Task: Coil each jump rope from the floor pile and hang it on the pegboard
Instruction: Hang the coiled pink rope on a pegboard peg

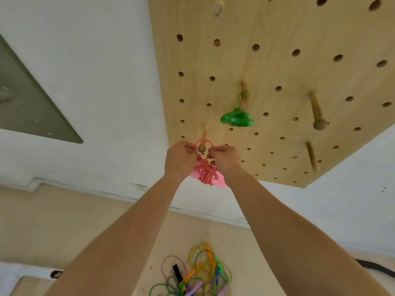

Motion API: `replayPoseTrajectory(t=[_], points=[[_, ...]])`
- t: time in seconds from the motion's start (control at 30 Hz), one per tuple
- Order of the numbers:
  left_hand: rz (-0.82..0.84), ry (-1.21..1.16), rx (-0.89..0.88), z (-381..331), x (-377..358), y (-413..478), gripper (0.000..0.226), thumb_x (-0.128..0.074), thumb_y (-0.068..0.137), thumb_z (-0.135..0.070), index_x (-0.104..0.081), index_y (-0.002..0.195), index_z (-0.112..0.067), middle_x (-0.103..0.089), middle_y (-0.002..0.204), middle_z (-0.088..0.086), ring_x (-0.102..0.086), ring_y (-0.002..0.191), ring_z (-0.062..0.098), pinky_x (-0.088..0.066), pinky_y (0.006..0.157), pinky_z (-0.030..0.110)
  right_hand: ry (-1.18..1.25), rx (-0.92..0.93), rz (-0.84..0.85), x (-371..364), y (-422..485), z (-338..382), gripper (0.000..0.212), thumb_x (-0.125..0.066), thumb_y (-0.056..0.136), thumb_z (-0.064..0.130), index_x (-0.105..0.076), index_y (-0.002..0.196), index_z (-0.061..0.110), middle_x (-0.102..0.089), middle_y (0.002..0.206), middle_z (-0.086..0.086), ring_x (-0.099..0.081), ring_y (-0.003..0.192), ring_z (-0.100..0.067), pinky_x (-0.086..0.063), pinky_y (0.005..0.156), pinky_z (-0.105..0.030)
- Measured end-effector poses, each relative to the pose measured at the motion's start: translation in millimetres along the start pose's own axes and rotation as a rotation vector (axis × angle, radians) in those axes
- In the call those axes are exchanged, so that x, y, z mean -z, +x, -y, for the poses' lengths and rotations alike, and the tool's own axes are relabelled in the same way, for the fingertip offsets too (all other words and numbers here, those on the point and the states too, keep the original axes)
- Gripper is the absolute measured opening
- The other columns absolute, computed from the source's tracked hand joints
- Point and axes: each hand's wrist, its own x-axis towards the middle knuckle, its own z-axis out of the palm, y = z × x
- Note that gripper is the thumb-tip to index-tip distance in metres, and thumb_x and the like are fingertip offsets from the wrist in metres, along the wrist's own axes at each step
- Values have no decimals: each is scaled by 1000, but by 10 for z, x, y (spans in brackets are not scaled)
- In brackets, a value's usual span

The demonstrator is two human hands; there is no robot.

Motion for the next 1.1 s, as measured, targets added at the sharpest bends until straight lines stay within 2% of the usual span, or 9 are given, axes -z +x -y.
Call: replayPoseTrajectory(t=[0.2, 0.3, 0.4, 0.53, 0.6, 0.7, 0.83, 0.97, 1.1], points=[[10, 44, -59, 71, -89, 308, 13, -60, 89, -17, -67, 100, -22, -66, 93, -8, -58, 83, 12, -34, 60, 7, -3, 82, -8, -122, 237, -60, 13, -62, 94, 17, -74, 91, 22, -72, 90, 4, -69, 89, -22, -58, 82, -39], [23, 90, -92, 110, -132, 389, 12, -61, 90, -17, -66, 100, -22, -65, 91, -8, -57, 77, 10, -35, 56, 5, -48, 87, 20, -156, 307, -56, 15, -61, 94, 13, -75, 95, 19, -70, 88, 3, -65, 86, -19, -54, 76, -33], [35, 124, -133, 135, -168, 456, 12, -60, 90, -18, -65, 101, -22, -62, 85, -10, -53, 72, 5, -34, 54, 6, -68, 82, 47, -178, 367, -49, 23, -58, 92, 8, -72, 81, 24, -68, 78, 5, -62, 80, -20, -54, 73, -33], [71, 27, -125, 108, -150, 521, 13, -63, 83, -21, -65, 95, -25, -63, 80, -14, -61, 82, 13, -44, 69, 16, -113, 92, 77, -143, 419, -15, 20, -57, 93, 7, -73, 90, 17, -67, 78, 3, -59, 71, -16, -46, 55, -18], [89, 5, -131, 95, -114, 530, 16, -63, 83, -19, -67, 98, -21, -65, 85, -11, -60, 85, 14, -43, 72, 12, -104, 83, 82, -113, 444, -18, 22, -57, 91, 7, -76, 100, 14, -70, 85, 1, -61, 78, -18, -50, 63, -18], [53, 85, -158, 98, -17, 497, 19, -57, 92, -15, -68, 107, -18, -69, 99, -7, -60, 88, 12, -36, 65, 2, -171, 72, 60, -42, 446, -46, 30, -57, 90, 9, -71, 115, 16, -71, 103, -4, -66, 91, -23, -54, 82, -33], [67, 160, -103, 107, 218, 341, 21, -56, 95, -20, -67, 112, -22, -72, 106, -2, -65, 84, 15, -41, 63, 9, -247, 44, 31, 147, 314, -19, 31, -57, 91, 12, -68, 120, 13, -69, 116, -8, -68, 102, -29, -56, 89, -41], [179, 318, -51, 56, 512, 115, 29, -56, 94, -26, -63, 122, -22, -65, 124, 0, -64, 105, 22, -51, 93, 34, -452, 102, 30, 387, -2, 120, 31, -54, 92, 13, -67, 119, 9, -68, 105, -8, -63, 88, -27, -50, 67, -31], [249, 419, -70, -66, 821, -182, 37, -56, 94, -35, -59, 128, -21, -64, 124, 2, -60, 112, 23, -48, 98, 36, -704, 194, 19, 542, -440, 286, 37, -56, 92, 17, -63, 128, 15, -63, 124, -5, -63, 105, -26, -53, 92, -40]])
